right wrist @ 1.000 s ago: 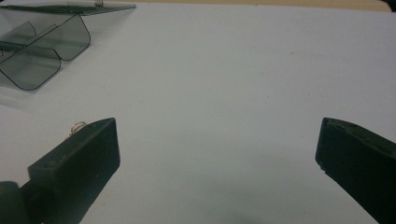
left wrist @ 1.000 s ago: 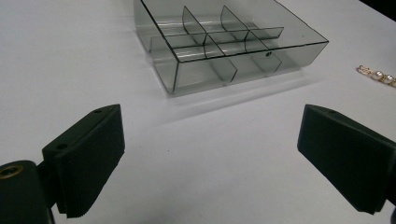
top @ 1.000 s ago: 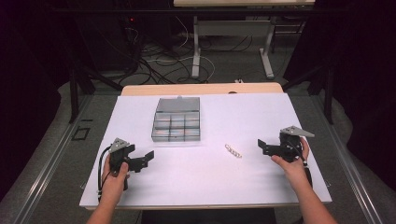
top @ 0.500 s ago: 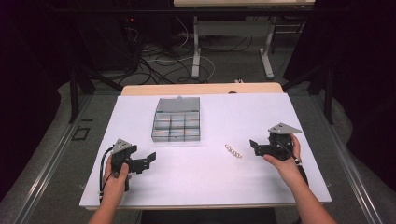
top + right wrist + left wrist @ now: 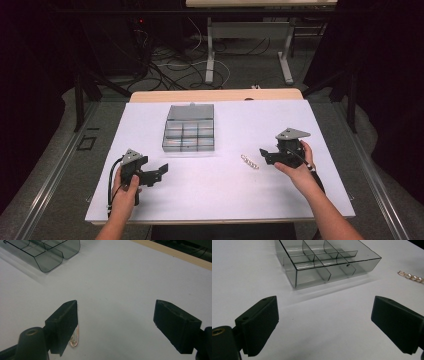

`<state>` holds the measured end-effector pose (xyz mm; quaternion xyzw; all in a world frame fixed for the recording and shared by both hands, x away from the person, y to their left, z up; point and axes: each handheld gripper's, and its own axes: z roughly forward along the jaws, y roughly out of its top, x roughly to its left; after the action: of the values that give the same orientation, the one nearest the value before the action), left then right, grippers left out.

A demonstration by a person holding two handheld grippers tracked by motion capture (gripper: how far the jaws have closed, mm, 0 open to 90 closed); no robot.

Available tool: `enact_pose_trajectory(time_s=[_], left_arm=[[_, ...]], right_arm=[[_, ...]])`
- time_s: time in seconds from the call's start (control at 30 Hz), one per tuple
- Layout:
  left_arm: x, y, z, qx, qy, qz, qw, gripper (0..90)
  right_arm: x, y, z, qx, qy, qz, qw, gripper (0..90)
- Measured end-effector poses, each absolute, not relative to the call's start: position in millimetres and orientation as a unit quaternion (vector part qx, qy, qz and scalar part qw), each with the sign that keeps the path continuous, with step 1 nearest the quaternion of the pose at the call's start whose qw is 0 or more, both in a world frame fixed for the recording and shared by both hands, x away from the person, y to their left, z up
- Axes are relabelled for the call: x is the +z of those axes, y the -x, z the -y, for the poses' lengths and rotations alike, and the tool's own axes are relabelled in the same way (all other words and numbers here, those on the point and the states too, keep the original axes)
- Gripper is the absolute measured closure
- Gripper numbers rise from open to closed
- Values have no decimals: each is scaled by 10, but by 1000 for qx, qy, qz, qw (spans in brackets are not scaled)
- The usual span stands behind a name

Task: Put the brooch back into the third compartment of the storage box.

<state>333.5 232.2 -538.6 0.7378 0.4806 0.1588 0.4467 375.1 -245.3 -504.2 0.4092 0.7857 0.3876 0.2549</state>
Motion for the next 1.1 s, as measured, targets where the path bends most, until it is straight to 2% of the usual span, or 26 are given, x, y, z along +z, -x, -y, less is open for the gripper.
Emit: enact_pose_trajectory(time_s=[0.23, 0.7, 1.1], left_arm=[[-5392, -3334, -2298, 159, -738, -479, 448, 80], [-5405, -3340, -2279, 163, -731, -483, 454, 80], [-5396, -3341, -2288, 157, -737, -479, 451, 80]], right_arm=[[-5029, -3793, 2402, 376, -406, -795, 248, 240], [-4957, -3876, 2268, 352, -403, -822, 195, 321], [-4900, -3965, 2158, 331, -405, -839, 151, 355]])
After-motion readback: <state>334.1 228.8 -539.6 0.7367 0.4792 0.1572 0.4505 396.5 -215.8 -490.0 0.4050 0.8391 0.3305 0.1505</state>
